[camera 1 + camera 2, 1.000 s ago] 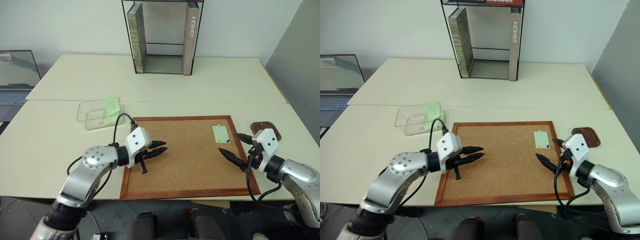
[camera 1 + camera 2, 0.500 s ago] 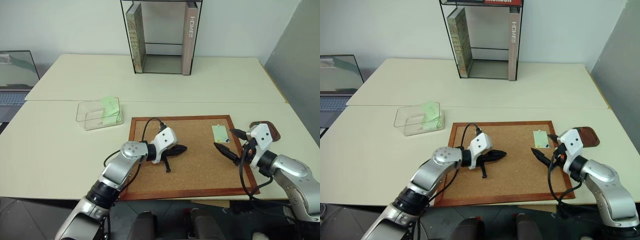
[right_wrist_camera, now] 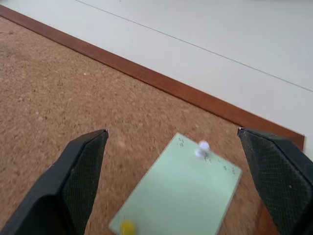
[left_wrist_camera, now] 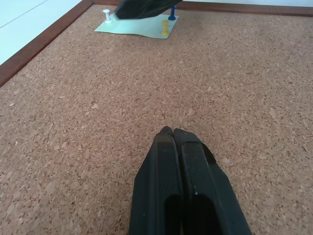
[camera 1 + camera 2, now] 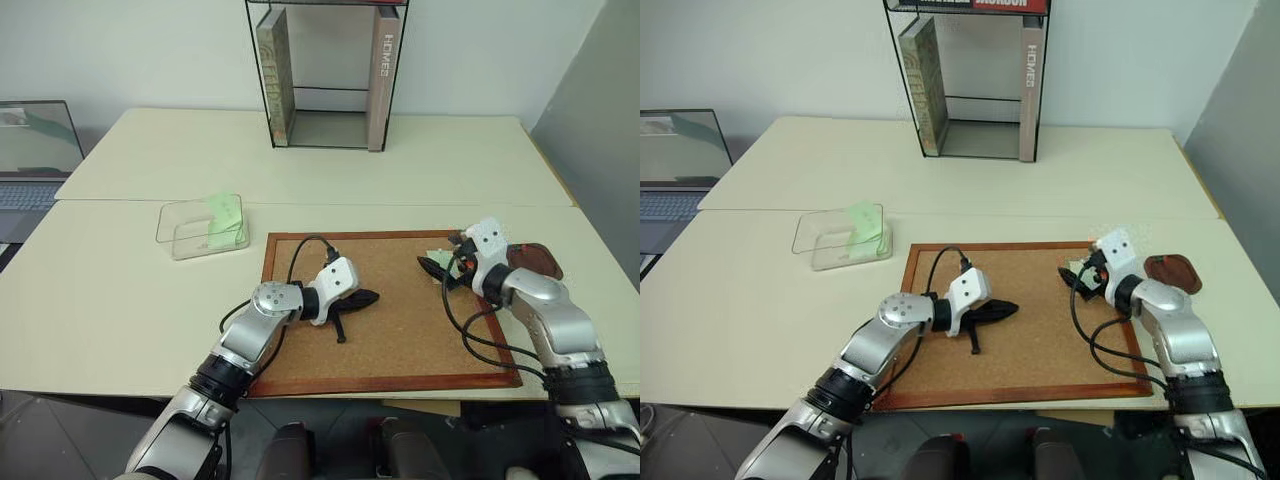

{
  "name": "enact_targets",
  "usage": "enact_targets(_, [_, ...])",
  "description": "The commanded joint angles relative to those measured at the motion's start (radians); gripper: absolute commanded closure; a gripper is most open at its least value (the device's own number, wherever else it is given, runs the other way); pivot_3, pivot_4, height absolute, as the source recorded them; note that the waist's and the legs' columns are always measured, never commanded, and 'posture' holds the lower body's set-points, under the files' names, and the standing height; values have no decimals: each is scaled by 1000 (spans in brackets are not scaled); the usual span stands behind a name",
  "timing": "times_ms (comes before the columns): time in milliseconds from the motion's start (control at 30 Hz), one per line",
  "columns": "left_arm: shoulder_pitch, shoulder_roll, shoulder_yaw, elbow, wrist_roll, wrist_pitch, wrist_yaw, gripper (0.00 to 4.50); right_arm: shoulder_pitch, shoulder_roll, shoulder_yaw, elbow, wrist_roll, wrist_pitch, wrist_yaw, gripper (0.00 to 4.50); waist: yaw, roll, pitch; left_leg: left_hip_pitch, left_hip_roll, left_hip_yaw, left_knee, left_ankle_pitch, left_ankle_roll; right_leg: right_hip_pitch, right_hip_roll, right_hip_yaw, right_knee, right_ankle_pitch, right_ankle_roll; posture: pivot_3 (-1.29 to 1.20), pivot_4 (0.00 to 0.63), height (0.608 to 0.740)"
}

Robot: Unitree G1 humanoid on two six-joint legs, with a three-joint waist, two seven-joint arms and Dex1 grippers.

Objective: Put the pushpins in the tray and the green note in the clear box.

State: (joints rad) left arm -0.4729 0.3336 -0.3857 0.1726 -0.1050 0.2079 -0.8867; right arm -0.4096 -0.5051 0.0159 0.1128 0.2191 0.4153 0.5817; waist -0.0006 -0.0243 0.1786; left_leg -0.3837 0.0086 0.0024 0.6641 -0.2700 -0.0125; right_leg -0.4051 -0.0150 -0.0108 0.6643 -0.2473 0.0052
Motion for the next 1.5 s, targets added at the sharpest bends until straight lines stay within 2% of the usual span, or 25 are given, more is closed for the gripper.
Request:
enact_targets(33, [28,6,-13,-17,21,21,-8,4470,-49,8,0,79,-35,-71,-1,0,1,0,0,0,0,0,0,0,0,0,0,0,0,0,0,0,150,740])
enact_targets(67, [32,8,-11,-24,19,24,-9,4500,-59,12,-1,100,-41,-80,-6,372,0,0,0,-1,0,0,0,0,0,0,0,0,-1,0,0,0,150,740])
enact_targets(100, [35,10,-10,-29,19,25,-10,4500,-67,16,-3,116,-46,-86,-11,429,-1,0,0,-1,0,1,0,0,0,0,-1,1,-1,0,0,0,150,740])
enact_targets(133, [38,11,-10,-33,19,27,-10,4500,-72,19,-7,131,-50,-92,-14,749,-1,0,0,-1,0,1,0,0,0,0,-2,1,-1,0,0,0,150,740])
enact_targets(233, [42,11,-8,-39,19,32,-7,4500,-77,24,-17,149,-50,-99,-16,1210,-2,0,0,0,0,1,0,0,0,0,-2,1,-1,0,0,0,150,740])
enact_targets(300, [42,11,-5,-39,19,34,-6,4500,-74,29,-20,148,-46,-101,-16,1724,-2,0,0,0,0,1,0,0,0,0,-1,1,0,0,0,0,150,740])
enact_targets(333, [42,11,-4,-39,19,34,-7,4500,-70,30,-19,144,-46,-102,-17,1779,-3,0,0,0,0,1,0,0,0,0,-1,1,0,0,0,0,150,740])
enact_targets(400, [42,11,-2,-39,19,36,-8,4500,-64,34,-19,138,-45,-98,-19,2243,-3,0,0,0,0,1,0,0,0,0,-1,1,0,0,0,0,150,740])
enact_targets(433, [43,11,-1,-40,20,37,-8,4500,-61,34,-19,135,-46,-96,-20,2321,-3,0,0,0,0,1,0,0,0,0,-1,1,0,0,0,0,150,740])
enact_targets(700, [49,12,-1,-42,29,41,-12,4500,-50,25,-25,116,-64,-75,-46,4173,-4,0,0,0,0,1,0,0,0,0,-1,1,0,0,0,0,150,740])
enact_targets(767, [51,14,-2,-44,31,42,-13,4500,-50,26,-25,109,-67,-69,-52,4476,-4,0,0,0,0,1,0,0,0,0,-1,1,0,0,0,0,150,740])
enact_targets(1500, [60,15,-15,-52,52,44,-19,4500,-5,72,-60,-103,-20,-28,-56,4476,-6,0,0,0,1,1,-1,0,0,-1,-1,1,0,0,0,0,150,740])
